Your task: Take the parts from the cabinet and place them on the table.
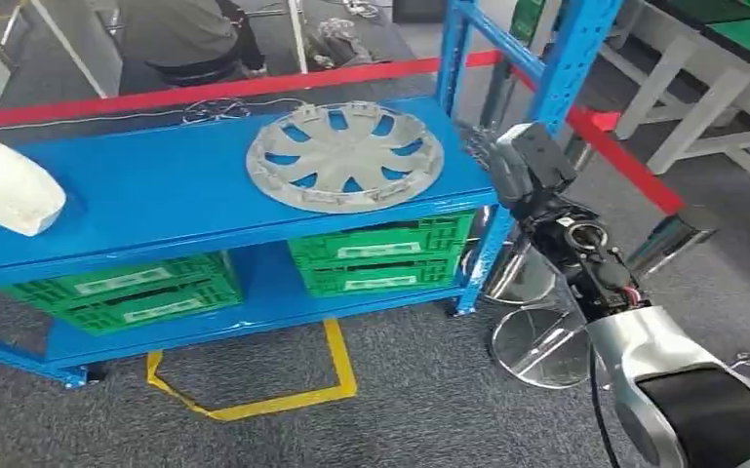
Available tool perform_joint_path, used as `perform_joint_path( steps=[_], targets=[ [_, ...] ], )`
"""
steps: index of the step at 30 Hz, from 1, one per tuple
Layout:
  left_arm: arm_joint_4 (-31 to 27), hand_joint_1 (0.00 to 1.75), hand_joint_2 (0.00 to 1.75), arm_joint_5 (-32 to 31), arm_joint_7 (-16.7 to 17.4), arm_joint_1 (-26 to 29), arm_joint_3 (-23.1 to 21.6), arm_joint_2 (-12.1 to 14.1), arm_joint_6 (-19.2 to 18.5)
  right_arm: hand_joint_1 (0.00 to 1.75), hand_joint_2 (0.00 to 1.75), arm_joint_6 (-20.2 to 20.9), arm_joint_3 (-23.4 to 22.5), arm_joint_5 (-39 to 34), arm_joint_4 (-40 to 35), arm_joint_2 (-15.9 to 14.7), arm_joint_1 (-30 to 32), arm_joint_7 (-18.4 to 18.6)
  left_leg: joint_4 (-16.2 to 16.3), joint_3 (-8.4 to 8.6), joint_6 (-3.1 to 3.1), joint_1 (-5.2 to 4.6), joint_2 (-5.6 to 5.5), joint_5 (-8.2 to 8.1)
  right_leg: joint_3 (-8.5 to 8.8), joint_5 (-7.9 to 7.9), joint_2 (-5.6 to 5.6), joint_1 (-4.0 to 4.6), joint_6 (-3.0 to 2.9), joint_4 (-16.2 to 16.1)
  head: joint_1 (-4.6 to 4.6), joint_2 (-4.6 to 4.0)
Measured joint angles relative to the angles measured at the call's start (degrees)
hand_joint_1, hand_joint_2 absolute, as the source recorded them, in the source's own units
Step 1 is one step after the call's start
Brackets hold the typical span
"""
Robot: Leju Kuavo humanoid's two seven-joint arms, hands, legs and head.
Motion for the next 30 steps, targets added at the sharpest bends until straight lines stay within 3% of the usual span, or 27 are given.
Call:
perform_joint_path(
  steps=[2, 3, 5, 6, 7, 8, 9, 11, 12, 13, 14, 16, 17, 18, 19, 21, 22, 23, 25, 26, 27, 28, 29, 30],
  targets=[
    [0.0, 0.00, 0.00, 0.0, -0.2, -0.1, 0.0, 0.0, -0.1, 0.00, 0.00, 0.1, 1.2, 0.0, 2.6, 0.3, -1.0, -0.6, -0.7, 0.86, 0.91, 0.57, -0.01, 0.12, -0.09, -0.62, -0.17, -0.24, 0.64, 0.5, 0.17, 0.00],
    [0.0, 0.00, 0.00, 0.0, -0.4, -0.1, 0.0, 0.0, -0.1, 0.00, 0.00, 0.2, 1.5, 0.0, 3.2, 0.3, -1.4, -0.9, -0.8, 1.30, 1.46, 0.46, -0.10, -0.21, -1.40, -2.39, -0.40, -0.09, 0.65, 3.9, 0.46, 0.00],
    [0.0, 0.00, 0.00, 0.0, -0.5, 0.0, 0.0, 0.0, -0.1, 0.00, 0.00, 0.1, 1.9, 0.0, 5.2, 0.4, -2.2, -1.5, -0.8, 1.76, 1.95, 0.19, -0.22, -0.56, -6.72, -6.31, -0.47, 0.02, 0.66, 14.2, 1.37, 0.00],
    [0.0, 0.00, 0.00, 0.0, -0.5, 0.1, 0.0, 0.0, -0.1, 0.00, 0.00, 0.0, 2.2, 0.0, 6.3, 0.4, -2.4, -1.7, -0.8, 2.01, 2.15, 0.03, -0.24, -0.80, -9.29, -7.24, -0.46, 0.16, 0.61, 18.4, 1.57, 0.00],
    [0.0, 0.00, 0.00, 0.0, -0.5, 0.2, 0.0, 0.0, -0.2, 0.00, 0.00, 0.0, 2.6, 0.0, 7.2, 0.4, -2.3, -1.8, -0.7, 2.36, 2.24, -0.15, -0.31, -1.10, -10.66, -6.63, -0.46, 0.25, 0.51, 19.9, 1.82, 0.00],
    [0.0, 0.00, 0.00, 0.0, -0.5, 0.3, 0.0, 0.0, -0.1, 0.00, 0.00, -0.1, 2.9, 0.0, 7.9, 0.5, -2.4, -1.9, -0.7, 2.78, 2.24, -0.32, -0.41, -1.39, -10.53, -4.78, -0.46, 0.31, 0.23, 18.4, 2.05, 0.00],
    [0.0, 0.00, 0.00, 0.0, -0.5, 0.4, 0.0, -0.1, -0.1, 0.00, 0.00, -0.1, 3.2, 0.1, 8.7, 0.5, -2.7, -2.0, -0.7, 3.27, 2.26, -0.47, -0.46, -1.70, -9.37, -2.25, -0.47, 0.41, -0.10, 15.1, 2.30, 0.00],
    [0.0, 0.00, 0.00, 0.0, -0.6, 0.3, 0.0, -0.1, -0.1, 0.00, 0.00, -0.2, 3.5, 0.1, 9.5, 0.7, -3.1, -2.1, -0.7, 4.64, 2.13, -0.84, -0.46, -2.57, -4.69, 4.31, -0.55, 1.05, -1.47, 3.3, 2.71, 0.00],
    [0.0, 0.00, 0.00, 0.0, -0.6, 0.3, 0.0, -0.4, -0.1, 0.00, 0.00, -0.2, 3.6, 0.0, 9.7, 0.7, -3.3, -2.1, -1.0, 4.73, 1.99, -0.83, -0.42, -2.79, -3.92, 3.23, -0.95, 1.30, -2.16, 2.4, 2.25, 0.00],
    [0.0, 0.00, 0.00, 0.0, -0.6, 0.3, 0.0, 0.0, -0.1, 0.00, 0.00, -0.3, 3.9, 0.1, 10.0, 0.8, -3.6, -2.2, -0.6, 4.46, 1.70, -0.99, -0.46, -2.96, -2.62, 3.06, -0.91, 1.54, -2.14, 0.6, 1.81, 0.00],
    [0.0, 0.00, 0.00, 0.0, -0.6, 0.3, 0.0, -0.1, -0.1, 0.00, 0.00, -0.3, 4.1, 0.1, 10.2, 0.9, -3.7, -2.1, -0.7, 4.24, 1.41, -0.66, -0.39, -2.90, -2.72, 2.80, -0.89, 1.57, -2.17, 0.7, 2.41, 0.00],
    [0.0, 0.00, 0.00, 0.0, -0.6, 0.4, 0.0, -0.3, -0.1, 0.00, 0.00, -0.3, 4.1, 0.0, 10.6, 0.9, -3.7, -2.2, -0.9, 4.36, 1.13, -0.55, -0.23, -2.99, -2.75, 2.72, -0.66, 1.75, -2.31, 0.5, 2.30, 0.00],
    [0.0, 0.00, 0.00, 0.1, -0.6, 0.2, 0.0, 0.0, -0.1, 0.00, 0.00, -0.3, 4.2, 0.1, 10.7, 1.0, -3.8, -2.2, -0.9, 4.79, 0.63, -1.05, -0.24, -3.32, -2.03, 2.78, -0.63, 1.11, -2.42, -0.3, 2.34, 0.00],
    [0.0, 0.00, 0.00, 0.1, -0.7, 0.3, 0.0, -0.1, -0.1, 0.00, 0.00, -0.3, 4.4, 0.1, 10.7, 1.3, -3.9, -2.2, 0.2, 4.53, 0.34, -0.66, -0.24, -4.02, -1.43, 2.81, -0.59, 0.85, -2.54, -0.7, 2.62, 0.00],
    [0.0, 0.00, 0.00, 0.2, -0.7, 0.2, 0.0, 0.2, 0.0, 0.00, 0.00, -0.4, 4.5, 0.1, 10.8, 1.4, -4.1, -2.4, 3.8, 2.58, -0.10, -0.53, -0.24, -5.61, -1.10, 2.66, -0.73, 0.68, -2.81, -0.8, 1.79, 0.00],
    [0.0, 0.00, 0.00, 0.2, -0.7, 0.3, 0.0, 0.2, 0.1, 0.00, 0.00, -0.5, 4.6, 0.1, 11.0, 1.7, -4.0, -2.4, 12.3, -2.43, -0.70, -0.12, -0.23, -8.68, -0.92, 2.43, -0.76, 0.57, -2.89, -0.8, 1.09, 0.00],
    [0.0, 0.00, 0.00, 0.3, -0.7, 0.6, 0.0, 0.3, 0.1, 0.00, 0.00, -0.6, 4.8, 0.3, 11.2, 1.9, -3.8, -2.4, 17.6, -6.07, -1.11, 0.20, -0.22, -9.83, -0.76, 2.14, -0.75, 0.45, -2.88, -0.8, 0.96, 0.00],
    [0.0, 0.00, 0.00, 0.4, -0.7, 0.8, 0.0, 0.2, 0.1, 0.00, 0.00, -0.6, 4.9, 0.4, 11.4, 2.0, -3.6, -2.4, 19.0, -7.63, -1.29, 0.43, -0.21, -9.55, -0.55, 1.94, -0.72, 0.31, -2.76, -0.8, 0.83, 0.00],
    [0.0, 0.00, 0.00, 0.4, -0.7, 0.9, 0.0, 0.1, 0.2, 0.00, 0.00, -0.7, 5.0, 0.6, 11.4, 2.2, -3.4, -2.4, 15.3, -7.01, -1.61, 0.79, -0.19, -5.99, 0.10, 1.38, -0.65, 0.04, -2.42, -0.8, 0.57, 0.00],
    [0.0, 0.00, 0.00, 0.6, -0.7, 0.9, 0.0, 0.2, 0.2, 0.00, 0.00, -0.7, 5.2, 0.7, 11.4, 2.5, -3.4, -2.4, 8.8, -4.35, -1.82, 1.07, -0.17, -1.99, 0.71, 0.92, -0.55, -0.30, -2.01, -0.8, 0.46, 0.00],
    [0.0, 0.00, 0.00, 0.7, -0.7, 0.9, 0.0, 0.4, 0.3, 0.00, 0.00, -0.7, 5.4, 0.7, 11.4, 2.7, -3.4, -2.5, 3.2, -1.80, -2.10, 1.29, -0.13, 0.93, 1.22, 0.49, -0.51, -0.49, -1.59, -0.8, 0.33, 0.00],
    [0.0, 0.00, 0.00, 0.8, -0.7, 0.9, 0.0, 0.3, 0.3, 0.00, 0.00, -0.6, 5.5, 0.7, 11.4, 2.8, -3.5, -2.5, -0.2, -0.33, -2.36, 1.58, -0.09, 1.93, 1.41, 0.14, -0.47, -0.39, -1.16, -0.8, 0.00, 0.00],
    [0.0, 0.00, 0.00, 0.8, -0.6, 0.8, 0.0, 0.2, 0.4, 0.00, 0.00, -0.6, 5.6, 0.7, 11.4, 2.8, -3.6, -2.6, -0.6, 0.02, -1.84, 1.02, -0.58, 1.12, 1.33, -0.23, -0.24, -0.10, -0.61, -0.7, -0.77, 0.00],
    [0.0, 0.00, 0.00, 0.9, -0.6, 0.8, 0.0, 0.1, 0.6, 0.00, 0.00, -0.6, 5.7, 0.7, 11.5, 2.9, -3.8, -2.6, -0.3, -0.10, -0.78, 1.13, -0.64, 0.86, 1.43, -0.27, -0.19, 0.13, -0.37, -0.9, -0.35, 0.00]
  ],
)
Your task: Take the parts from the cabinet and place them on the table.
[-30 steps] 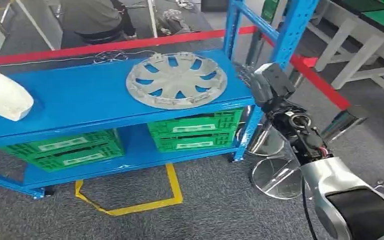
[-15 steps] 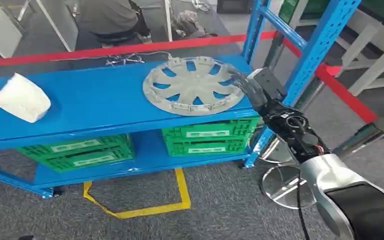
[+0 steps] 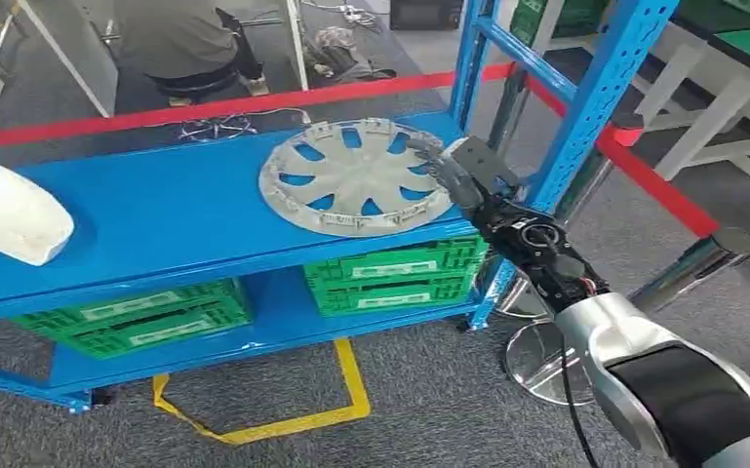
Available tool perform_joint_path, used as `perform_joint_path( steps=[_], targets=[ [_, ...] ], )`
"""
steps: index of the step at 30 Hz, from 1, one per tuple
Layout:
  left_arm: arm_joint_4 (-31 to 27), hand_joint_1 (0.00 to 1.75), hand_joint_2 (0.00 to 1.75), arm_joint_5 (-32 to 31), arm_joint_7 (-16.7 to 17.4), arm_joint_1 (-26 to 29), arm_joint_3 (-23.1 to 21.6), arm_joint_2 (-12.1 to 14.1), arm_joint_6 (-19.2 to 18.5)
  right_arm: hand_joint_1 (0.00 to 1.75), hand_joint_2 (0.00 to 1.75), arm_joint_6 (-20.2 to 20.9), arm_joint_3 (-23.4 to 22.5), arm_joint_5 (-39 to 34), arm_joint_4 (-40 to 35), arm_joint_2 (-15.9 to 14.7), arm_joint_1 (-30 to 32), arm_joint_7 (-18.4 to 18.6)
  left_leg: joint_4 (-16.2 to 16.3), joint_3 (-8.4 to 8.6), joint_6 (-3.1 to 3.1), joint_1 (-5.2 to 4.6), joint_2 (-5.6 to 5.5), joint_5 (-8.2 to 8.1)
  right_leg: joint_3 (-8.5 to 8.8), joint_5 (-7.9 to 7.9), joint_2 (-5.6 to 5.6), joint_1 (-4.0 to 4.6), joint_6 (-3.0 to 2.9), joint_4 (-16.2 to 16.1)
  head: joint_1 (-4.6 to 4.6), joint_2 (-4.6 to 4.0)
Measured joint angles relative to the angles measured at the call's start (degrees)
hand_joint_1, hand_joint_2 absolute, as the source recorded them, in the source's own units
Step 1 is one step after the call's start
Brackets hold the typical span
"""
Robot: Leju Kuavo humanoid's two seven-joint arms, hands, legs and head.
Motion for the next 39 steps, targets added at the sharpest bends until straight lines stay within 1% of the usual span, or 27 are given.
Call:
perform_joint_path(
  steps=[2, 3, 5, 7, 9, 10, 11, 12, 13, 14, 15, 18, 19, 20, 23, 24, 25, 26, 27, 28, 29, 30, 31, 33, 35, 37, 39],
  targets=[
    [0.0, 0.00, 0.00, 0.0, 0.0, 0.1, 0.0, 0.0, 0.0, 0.00, 0.00, 0.0, 0.1, 0.0, 0.0, 0.0, 0.0, -0.1, 0.2, -0.02, 0.81, -0.28, 0.00, -0.45, 0.34, -0.16, 0.09, -0.25, 0.42, -0.5, 0.33, 0.00],
    [0.0, 0.00, 0.00, 0.0, 0.0, 0.0, 0.0, 0.0, 0.0, 0.00, 0.00, 0.0, 0.2, 0.0, 0.0, 0.2, -0.1, -0.1, 0.2, 0.27, 1.51, -0.26, 0.01, -0.60, 0.71, -0.46, 0.09, -0.43, 1.03, -0.6, 0.33, 0.00],
    [0.0, 0.00, 0.00, 0.2, 0.0, -0.1, 0.0, 0.0, 0.1, 0.00, 0.00, 0.0, 0.4, 0.0, 0.1, 0.3, -0.2, -0.4, -0.1, 0.98, 2.36, -0.21, 0.01, -0.94, -0.66, -2.15, -0.48, -0.54, 1.13, 2.8, 1.05, 0.00],
    [0.0, 0.00, 0.00, 0.2, 0.1, 0.0, 0.0, 0.0, 0.3, 0.00, 0.00, 0.0, 0.4, 0.0, 0.3, 0.3, -0.3, -0.7, 0.0, 1.47, 3.01, -0.61, 0.00, -1.41, -6.55, -6.60, -0.51, -0.36, 1.03, 14.1, 1.92, 0.00],
    [0.0, 0.00, 0.00, 0.2, 0.2, 0.1, 0.0, -0.1, 0.3, 0.00, 0.00, 0.0, 0.5, 0.0, 0.6, 0.3, -0.1, -0.8, 0.0, 1.91, 3.31, -1.09, -0.02, -1.84, -10.71, -8.05, -0.51, -0.16, 0.77, 20.6, 2.51, 0.00],
    [0.0, 0.00, 0.00, 0.2, 0.2, 0.1, 0.0, -0.3, 0.3, 0.00, 0.00, 0.0, 0.6, 0.0, 0.9, 0.3, 0.0, -0.9, 0.0, 2.51, 3.48, -1.46, -0.05, -2.27, -11.64, -6.33, -0.50, 0.19, 0.23, 20.4, 2.77, 0.00],
    [0.0, 0.00, 0.00, 0.2, 0.2, 0.1, 0.0, -0.3, 0.3, 0.00, 0.00, 0.0, 0.7, 0.0, 1.0, 0.4, 0.0, -1.0, 0.0, 3.11, 3.56, -1.77, -0.11, -2.65, -10.63, -3.47, -0.50, 0.57, -0.39, 16.8, 3.10, 0.00],
    [0.0, 0.00, 0.00, 0.2, 0.2, 0.1, 0.0, -0.3, 0.3, 0.00, 0.00, 0.0, 0.8, 0.0, 1.1, 0.4, -0.1, -1.1, 0.0, 3.71, 3.62, -2.07, -0.12, -3.00, -8.94, -0.40, -0.49, 0.97, -1.06, 12.2, 3.34, 0.00],
    [0.0, 0.00, 0.00, 0.2, 0.2, 0.1, 0.0, -0.3, 0.3, 0.00, 0.00, 0.0, 0.9, 0.0, 1.1, 0.4, -0.2, -1.4, -0.1, 4.46, 3.65, -2.36, -0.13, -3.45, -6.56, 3.29, -0.44, 1.51, -2.15, 6.2, 3.58, 0.00],
    [0.0, 0.00, 0.00, 0.2, 0.2, 0.1, 0.0, -0.6, 0.3, 0.00, 0.00, 0.0, 0.9, 0.1, 1.3, 0.4, -0.3, -1.5, -0.2, 4.64, 3.69, -2.20, -0.07, -3.77, -5.23, 3.82, -0.48, 1.96, -3.43, 3.4, 3.44, 0.00],
    [0.0, 0.00, 0.00, 0.2, 0.2, 0.0, 0.0, -0.7, 0.3, 0.00, 0.00, 0.0, 1.1, 0.2, 1.5, 0.4, -0.5, -1.6, -0.2, 4.67, 3.49, -2.50, -0.08, -3.83, -4.86, 3.50, -0.70, 2.05, -3.56, 2.7, 2.40, 0.00],
    [0.0, 0.00, 0.00, 0.3, 0.6, 0.0, 0.0, -0.7, 0.5, 0.00, 0.00, 0.0, 1.2, 0.3, 1.9, 0.5, -0.9, -2.2, -0.7, 4.68, 2.68, -2.14, 0.10, -3.82, -3.66, 3.05, -0.55, 2.39, -3.61, 1.0, 3.30, 0.00],
    [0.0, 0.00, 0.00, 0.3, 0.6, -0.1, 0.0, -0.5, 0.5, 0.00, 0.00, 0.0, 1.2, 0.3, 1.9, 0.5, -1.0, -2.3, -0.9, 5.03, 2.40, -2.66, 0.12, -4.02, -2.85, 3.24, -0.57, 1.67, -3.48, -0.1, 3.36, 0.00],
    [0.0, 0.00, 0.00, 0.3, 0.6, -0.1, 0.0, -0.7, 0.5, 0.00, 0.00, 0.0, 1.3, 0.3, 1.9, 0.7, -1.0, -2.4, -0.4, 5.15, 2.22, -2.31, 0.19, -4.39, -2.06, 3.49, -0.69, 1.35, -3.21, -0.9, 3.41, 0.00],
    [0.0, 0.00, 0.00, 0.4, 0.5, -0.1, 0.0, -0.3, 0.5, 0.00, 0.00, 0.0, 1.4, 0.3, 2.0, 0.9, -1.4, -2.4, 11.7, -1.64, 1.01, -1.66, 0.26, -9.29, -1.38, 3.21, -0.75, 1.08, -3.37, -1.4, 2.23, 0.00],
    [0.0, 0.00, 0.00, 0.4, 0.3, 0.2, 0.0, -0.2, 0.2, 0.00, 0.00, -0.1, 1.5, 0.3, 2.1, 1.0, -1.2, -2.2, 17.4, -5.50, 0.53, -1.24, 0.29, -10.87, -1.33, 2.94, -0.75, 1.01, -3.34, -1.3, 1.79, 0.00],
    [0.0, 0.00, 0.00, 0.3, 0.1, 0.3, 0.0, -0.2, 0.1, 0.00, 0.00, -0.1, 1.5, 0.3, 2.1, 1.1, -1.0, -2.1, 19.0, -6.97, 0.35, -1.00, 0.30, -10.75, -1.23, 2.81, -0.71, 0.96, -3.19, -1.3, 1.53, 0.00],
    [0.0, 0.00, 0.00, 0.3, -0.1, 0.4, 0.0, -0.2, 0.0, 0.00, 0.00, -0.1, 1.5, 0.3, 2.2, 1.1, -0.9, -2.0, 18.5, -7.56, 0.05, -0.71, 0.33, -9.29, -0.98, 2.52, -0.66, 0.85, -3.05, -1.3, 1.31, 0.00],
    [0.0, 0.00, 0.00, 0.2, -0.1, 0.4, 0.0, -0.2, 0.0, 0.00, 0.00, -0.1, 1.5, 0.3, 2.2, 1.1, -0.9, -1.9, 14.0, -6.24, -0.35, -0.34, 0.37, -5.69, -0.58, 2.06, -0.64, 0.68, -2.74, -1.1, 1.13, 0.00],
    [0.0, 0.00, 0.00, 0.2, -0.1, 0.4, 0.0, -0.1, 0.0, 0.00, 0.00, -0.1, 1.5, 0.3, 2.2, 1.1, -0.9, -1.9, 10.1, -4.68, -0.56, -0.19, 0.41, -3.24, -0.31, 1.71, -0.63, 0.50, -2.52, -0.9, 1.09, 0.00],
    [0.0, 0.00, 0.00, 0.2, -0.2, 0.4, 0.0, 0.1, 0.0, 0.00, 0.00, -0.1, 1.5, 0.3, 2.2, 1.1, -1.0, -1.9, 3.6, -1.76, -0.93, 0.12, 0.51, 0.26, 0.10, 1.05, -0.61, 0.23, -2.08, -0.5, 0.96, 0.00],
    [0.0, 0.00, 0.00, 0.2, -0.2, 0.4, 0.0, -0.1, 0.0, 0.00, 0.00, -0.1, 1.5, 0.3, 2.3, 1.1, -1.1, -1.9, 0.3, -0.15, -1.20, 0.15, 0.47, 0.10, 0.11, 0.45, -0.57, 0.32, -1.48, -0.2, 0.65, 0.00],
    [0.0, 0.00, 0.00, 0.2, -0.2, 0.4, 0.0, 0.0, 0.0, 0.00, 0.00, -0.1, 1.5, 0.3, 2.3, 1.1, -1.2, -1.9, 0.2, -0.09, -0.62, -0.28, 0.14, 0.03, -0.11, 0.15, -0.46, 0.58, -1.11, 0.1, 0.02, 0.00],
    [0.0, 0.00, 0.00, 0.2, -0.2, 0.6, 0.0, 0.1, -0.1, 0.00, 0.00, -0.2, 1.5, 0.2, 2.3, 1.1, -1.3, -1.8, 0.4, -0.12, 0.91, -0.40, 0.13, -0.43, 0.11, -0.13, -0.30, 0.64, -0.69, -0.1, 1.00, 0.00],
    [0.0, 0.00, 0.00, 0.2, -0.2, 0.4, 0.0, 0.0, -0.2, 0.00, 0.00, -0.3, 1.6, 0.2, 2.3, 1.1, -1.3, -1.8, 0.3, 0.22, 1.78, -0.24, 0.12, -0.70, 0.40, -0.58, -0.26, 0.44, -0.01, -0.2, 0.92, 0.00],
    [0.0, 0.00, 0.00, 0.2, -0.3, 0.4, 0.0, 0.1, -0.2, 0.00, 0.00, -0.4, 1.8, 0.2, 2.3, 1.1, -1.4, -1.8, 0.2, 0.88, 2.61, -0.15, 0.13, -1.15, -2.05, -3.40, -0.57, 0.31, 0.34, 5.5, 1.81, 0.00],
    [0.0, 0.00, 0.00, 0.2, -0.3, 0.5, 0.0, 0.1, -0.4, 0.00, 0.00, -0.7, 1.8, 0.2, 2.3, 1.1, -1.3, -1.6, 0.2, 1.19, 2.97, -0.32, 0.12, -1.49, -6.67, -6.67, -0.55, 0.39, 0.49, 14.3, 2.38, 0.00]
  ],
)
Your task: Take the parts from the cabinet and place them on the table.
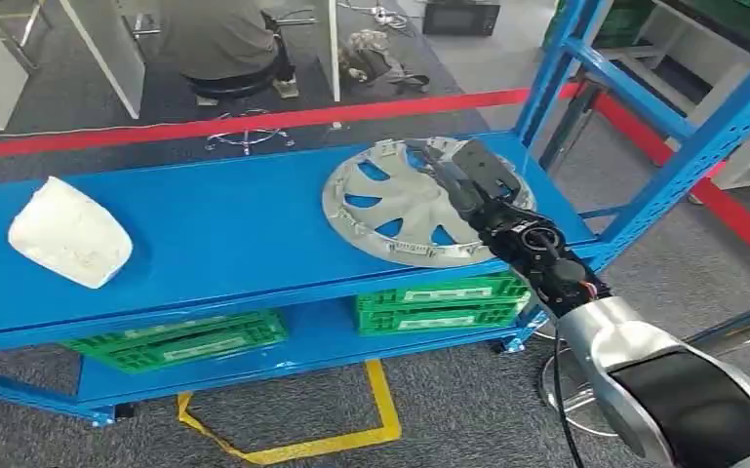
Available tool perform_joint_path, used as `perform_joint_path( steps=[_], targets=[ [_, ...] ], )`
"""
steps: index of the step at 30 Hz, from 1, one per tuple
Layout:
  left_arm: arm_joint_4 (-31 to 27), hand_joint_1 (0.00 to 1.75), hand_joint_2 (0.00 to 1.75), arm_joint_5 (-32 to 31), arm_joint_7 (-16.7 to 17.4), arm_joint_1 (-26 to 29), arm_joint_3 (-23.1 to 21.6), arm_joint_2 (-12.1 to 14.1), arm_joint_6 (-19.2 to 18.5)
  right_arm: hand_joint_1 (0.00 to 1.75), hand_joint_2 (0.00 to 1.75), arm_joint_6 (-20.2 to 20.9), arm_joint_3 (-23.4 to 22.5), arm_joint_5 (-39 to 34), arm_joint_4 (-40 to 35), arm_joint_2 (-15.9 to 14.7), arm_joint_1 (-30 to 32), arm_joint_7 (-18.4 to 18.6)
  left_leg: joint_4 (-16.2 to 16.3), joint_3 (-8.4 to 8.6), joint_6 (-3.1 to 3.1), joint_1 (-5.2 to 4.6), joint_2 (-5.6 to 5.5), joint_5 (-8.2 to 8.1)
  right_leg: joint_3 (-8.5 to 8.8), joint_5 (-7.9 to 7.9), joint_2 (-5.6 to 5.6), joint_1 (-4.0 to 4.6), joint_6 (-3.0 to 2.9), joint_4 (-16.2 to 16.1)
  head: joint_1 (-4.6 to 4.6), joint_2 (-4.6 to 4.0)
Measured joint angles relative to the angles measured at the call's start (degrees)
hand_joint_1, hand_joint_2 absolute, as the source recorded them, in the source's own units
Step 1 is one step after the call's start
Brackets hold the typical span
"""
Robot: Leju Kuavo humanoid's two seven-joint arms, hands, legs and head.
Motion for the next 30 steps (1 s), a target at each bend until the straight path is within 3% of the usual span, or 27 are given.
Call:
perform_joint_path(
  steps=[1, 2, 3, 6, 7, 8, 9, 10, 16, 20, 30],
  targets=[
    [0.0, 0.00, 0.00, 0.0, 0.0, 0.1, 0.0, 0.0, 0.0, 0.00, 0.00, 0.0, 0.0, 0.0, 0.0, 0.0, 0.4, 0.3, 0.0, 0.31, 0.13, -0.19, -0.02, -0.32, -3.68, -1.47, -0.01, -0.01, -0.03, 5.8, 0.48, 0.00],
    [0.0, 0.00, 0.00, 0.0, 0.0, 0.2, 0.0, 0.0, -0.1, 0.00, 0.00, 0.0, 0.1, 0.0, 0.0, 0.0, 0.7, 0.4, 0.0, 0.72, 0.15, -0.33, -0.07, -0.62, -4.97, -0.76, 0.00, 0.02, -0.21, 6.9, 0.70, 0.00],
    [0.0, 0.00, 0.00, 0.0, 0.0, 0.2, 0.0, 0.0, -0.1, 0.00, 0.00, 0.0, 0.1, 0.0, 0.0, 0.0, 0.9, 0.4, 0.0, 1.10, 0.13, -0.42, -0.10, -0.89, -4.85, 0.70, 0.00, 0.08, -0.42, 5.7, 0.92, 0.00],
    [0.0, 0.00, 0.00, 0.0, -0.2, 0.2, 0.0, 0.0, -0.2, 0.00, 0.00, -0.1, 0.1, 0.0, -0.3, 0.0, 0.8, 0.6, 0.0, 3.11, -0.15, -0.76, -0.20, -2.15, 1.01, 11.03, 0.04, 0.61, -1.96, -10.2, 1.55, 0.00],
    [0.0, 0.00, 0.00, 0.0, -0.2, 0.2, 0.0, -0.2, -0.2, 0.00, 0.00, -0.1, 0.1, 0.0, -0.3, 0.0, 0.8, 0.7, -0.2, 3.36, -0.24, -0.71, -0.14, -2.25, 1.79, 10.14, 0.09, 0.91, -2.36, -11.3, 1.08, 0.00],
    [0.0, 0.00, 0.00, 0.0, -0.3, 0.1, 0.0, -0.1, -0.2, 0.00, 0.00, -0.1, 0.2, 0.0, -0.4, 0.0, 0.7, 0.8, -0.2, 3.07, -0.52, -0.78, -0.20, -2.28, 2.33, 10.32, 0.05, 1.29, -2.36, -12.3, 0.76, 0.00],
    [0.0, 0.00, 0.00, 0.0, -0.3, 0.1, 0.0, 0.0, -0.2, 0.00, 0.00, -0.1, 0.2, 0.0, -0.5, 0.0, 0.8, 0.8, 0.5, 2.58, -0.59, -1.19, -0.18, -2.36, 2.89, 10.09, 0.00, 0.77, -1.64, -13.5, 1.44, 0.00],
    [0.0, 0.00, 0.00, 0.0, -0.3, 0.2, 0.0, 0.0, -0.2, 0.00, 0.00, -0.1, 0.2, 0.0, -0.6, 0.0, 0.9, 0.9, 0.3, 2.54, -0.28, -1.10, -0.17, -2.18, 2.79, 10.14, 0.10, 0.80, -0.89, -13.4, 1.12, 0.00],
    [0.0, 0.00, 0.00, 0.0, -0.3, 0.2, 0.0, 0.2, 0.0, 0.00, 0.00, -0.1, 0.2, 0.1, -1.0, 0.0, 1.0, 1.2, -0.7, 3.05, -0.44, -1.03, 0.04, -2.15, 2.74, 9.77, 0.28, 0.91, -1.64, -13.3, 0.02, 0.00],
    [0.0, 0.00, 0.00, 0.0, -0.3, 0.2, 0.0, 0.2, 0.0, 0.00, 0.00, -0.1, 0.2, 0.1, -1.3, 0.0, 1.0, 1.2, -1.0, 3.09, -0.84, -1.02, 0.02, -1.96, 2.72, 9.76, 0.24, 0.95, -1.78, -13.3, -0.57, 0.00],
    [0.0, 0.00, 0.00, 0.0, -0.3, 0.2, 0.0, 0.2, 0.0, 0.00, 0.00, -0.1, 0.2, 0.1, -1.4, 0.0, 1.0, 1.2, -1.0, 3.09, -0.96, -1.02, 0.02, -1.88, 2.72, 9.84, 0.23, 0.95, -1.92, -13.3, -0.70, 0.00]
  ],
)
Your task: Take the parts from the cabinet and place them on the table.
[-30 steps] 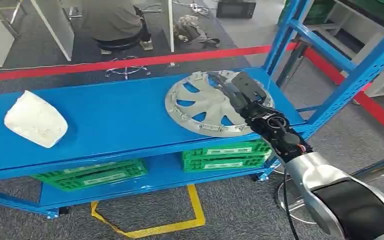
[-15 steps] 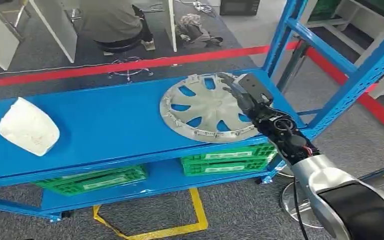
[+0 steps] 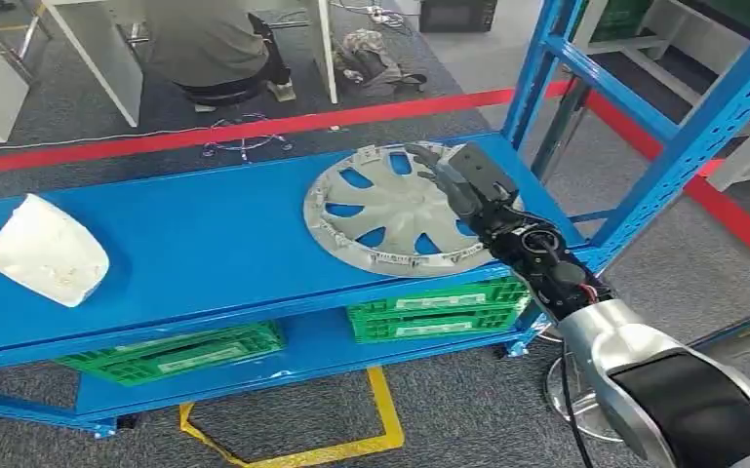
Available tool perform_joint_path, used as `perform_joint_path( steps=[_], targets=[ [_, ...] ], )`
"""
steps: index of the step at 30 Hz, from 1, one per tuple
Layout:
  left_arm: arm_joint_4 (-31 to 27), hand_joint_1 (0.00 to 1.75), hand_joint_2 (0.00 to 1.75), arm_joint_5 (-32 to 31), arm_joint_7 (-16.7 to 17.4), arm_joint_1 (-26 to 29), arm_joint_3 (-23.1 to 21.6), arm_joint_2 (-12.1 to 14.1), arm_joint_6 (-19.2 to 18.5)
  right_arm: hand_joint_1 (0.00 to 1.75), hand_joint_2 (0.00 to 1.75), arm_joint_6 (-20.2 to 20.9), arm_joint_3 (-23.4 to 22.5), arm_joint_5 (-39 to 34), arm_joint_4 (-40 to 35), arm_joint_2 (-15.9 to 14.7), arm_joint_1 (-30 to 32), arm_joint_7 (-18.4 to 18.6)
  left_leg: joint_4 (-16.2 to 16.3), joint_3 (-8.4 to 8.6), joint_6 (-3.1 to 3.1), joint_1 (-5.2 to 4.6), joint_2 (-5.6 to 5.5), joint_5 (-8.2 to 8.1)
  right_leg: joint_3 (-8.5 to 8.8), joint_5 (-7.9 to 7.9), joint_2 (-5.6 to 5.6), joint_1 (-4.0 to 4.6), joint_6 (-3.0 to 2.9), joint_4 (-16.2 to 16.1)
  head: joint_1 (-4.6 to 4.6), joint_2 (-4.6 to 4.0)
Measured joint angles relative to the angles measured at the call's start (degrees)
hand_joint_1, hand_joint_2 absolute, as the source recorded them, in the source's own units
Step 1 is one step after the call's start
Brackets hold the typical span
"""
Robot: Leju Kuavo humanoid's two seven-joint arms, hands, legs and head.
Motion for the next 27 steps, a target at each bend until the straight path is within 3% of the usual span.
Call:
perform_joint_path(
  steps=[14, 19, 20, 25, 27],
  targets=[
    [0.0, 0.00, 0.00, 0.0, -0.2, 0.0, 0.0, 0.0, 0.1, 0.00, 0.00, -0.1, 0.0, 0.0, -0.5, 0.0, 0.0, 0.4, 0.0, 0.00, -0.01, -0.03, 0.00, 0.01, 0.03, 0.05, -0.03, -0.21, -0.04, -0.1, -0.39, 0.00],
    [0.0, 0.00, 0.00, -0.2, -1.1, 0.1, 0.0, 0.0, 0.5, 0.00, 0.00, -2.8, 0.0, 1.3, -2.2, 0.0, 0.7, 4.2, 0.0, 0.01, -0.01, -0.04, 0.00, 0.01, 0.03, 0.05, -0.03, -0.19, -0.04, -0.1, -0.48, 0.00],
    [0.0, 0.00, 0.00, -0.2, -1.1, 0.1, 0.0, 0.0, 0.5, 0.00, 1.75, -3.3, 0.0, 1.9, -2.6, -0.1, 1.1, 4.9, 0.0, 0.01, -0.01, -0.04, 0.00, 0.01, 0.02, 0.05, -0.03, -0.19, -0.04, -0.1, -0.48, 0.00],
    [0.0, 0.00, 0.00, 0.7, -1.4, 0.6, 0.1, 0.0, 1.5, 0.00, 1.75, -4.6, 0.0, 6.0, -6.7, -0.5, 4.3, 10.6, 0.0, 0.03, -0.01, -0.04, 0.01, 0.01, 0.01, 0.05, -0.01, -0.18, -0.04, -0.1, -0.55, 0.00],
    [0.0, 0.00, 0.00, 1.9, -0.9, 0.9, 0.6, -0.1, 2.3, 0.00, 1.75, -3.3, 0.4, 7.9, -11.4, -1.6, 6.8, 16.1, 0.0, 0.03, -0.01, -0.04, 0.01, 0.00, 0.01, 0.04, -0.02, -0.18, -0.03, -0.1, -0.55, 0.00]
  ],
)
